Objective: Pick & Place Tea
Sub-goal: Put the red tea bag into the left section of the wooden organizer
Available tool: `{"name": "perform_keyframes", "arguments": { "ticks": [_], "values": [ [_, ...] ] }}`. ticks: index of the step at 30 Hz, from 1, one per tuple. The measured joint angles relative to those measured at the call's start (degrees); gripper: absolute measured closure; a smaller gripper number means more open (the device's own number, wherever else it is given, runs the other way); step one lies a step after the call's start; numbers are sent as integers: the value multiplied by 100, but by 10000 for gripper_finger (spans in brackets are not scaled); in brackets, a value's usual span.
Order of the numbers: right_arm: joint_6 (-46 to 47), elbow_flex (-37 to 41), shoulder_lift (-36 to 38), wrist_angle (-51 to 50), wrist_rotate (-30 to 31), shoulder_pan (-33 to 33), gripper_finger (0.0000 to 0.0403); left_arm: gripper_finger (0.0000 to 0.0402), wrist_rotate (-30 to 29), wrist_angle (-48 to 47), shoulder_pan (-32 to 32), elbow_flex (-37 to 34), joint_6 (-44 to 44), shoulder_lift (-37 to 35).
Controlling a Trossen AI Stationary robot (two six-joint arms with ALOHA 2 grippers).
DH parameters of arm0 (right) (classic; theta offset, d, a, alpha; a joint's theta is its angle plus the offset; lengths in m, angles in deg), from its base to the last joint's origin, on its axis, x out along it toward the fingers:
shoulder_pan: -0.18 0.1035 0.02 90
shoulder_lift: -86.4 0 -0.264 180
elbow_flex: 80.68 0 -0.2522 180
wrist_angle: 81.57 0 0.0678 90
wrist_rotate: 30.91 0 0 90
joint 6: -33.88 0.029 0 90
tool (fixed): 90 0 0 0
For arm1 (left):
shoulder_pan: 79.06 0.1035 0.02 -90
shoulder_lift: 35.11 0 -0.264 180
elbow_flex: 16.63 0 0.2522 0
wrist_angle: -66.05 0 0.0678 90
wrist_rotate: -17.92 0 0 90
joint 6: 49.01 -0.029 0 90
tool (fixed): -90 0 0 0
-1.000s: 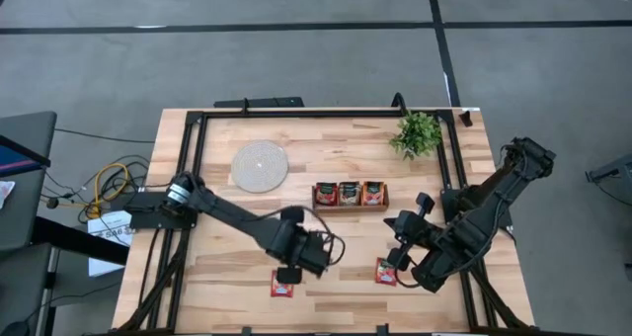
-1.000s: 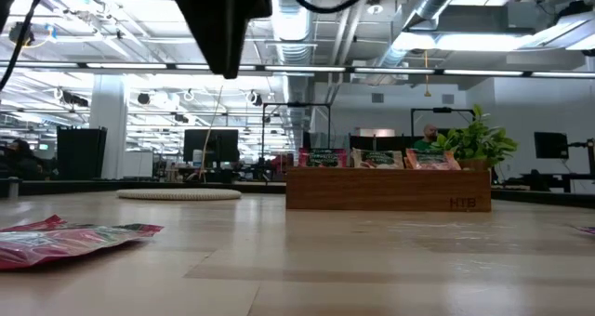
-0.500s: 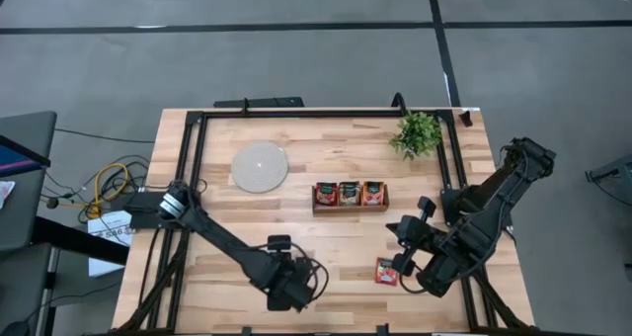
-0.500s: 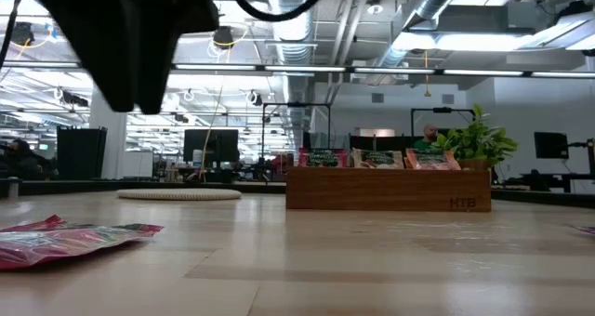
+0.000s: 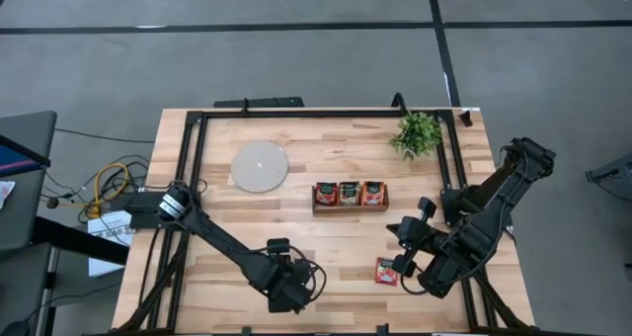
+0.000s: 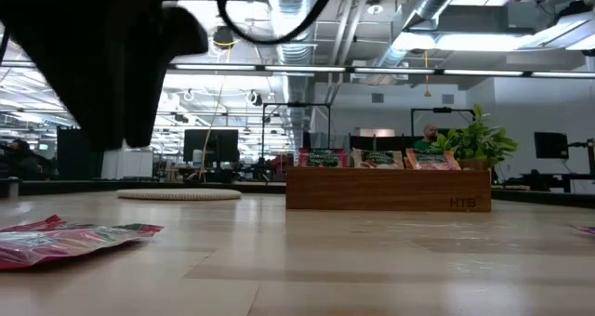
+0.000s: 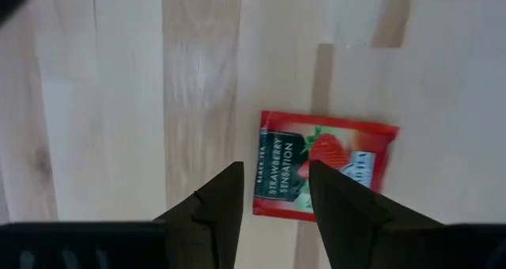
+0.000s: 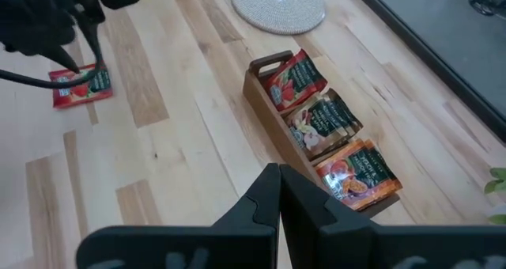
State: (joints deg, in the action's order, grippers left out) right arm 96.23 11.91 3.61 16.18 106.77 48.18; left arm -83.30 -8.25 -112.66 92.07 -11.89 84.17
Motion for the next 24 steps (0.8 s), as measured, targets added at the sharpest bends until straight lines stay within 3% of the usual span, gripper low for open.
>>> {"name": "perform_keyframes", "arguments": {
  "ticks": [8, 19, 24],
  "values": [
    [2, 0, -2, 2, -7, 0, 403, 264, 353, 193, 70, -490, 144, 1],
    [11, 0, -2, 24, -7, 0, 403, 264, 372, 600, 280, -538, -221, 2],
    [11, 0, -2, 24, -7, -2, 403, 264, 728, 728, 342, -580, -428, 111]
  ]
}}
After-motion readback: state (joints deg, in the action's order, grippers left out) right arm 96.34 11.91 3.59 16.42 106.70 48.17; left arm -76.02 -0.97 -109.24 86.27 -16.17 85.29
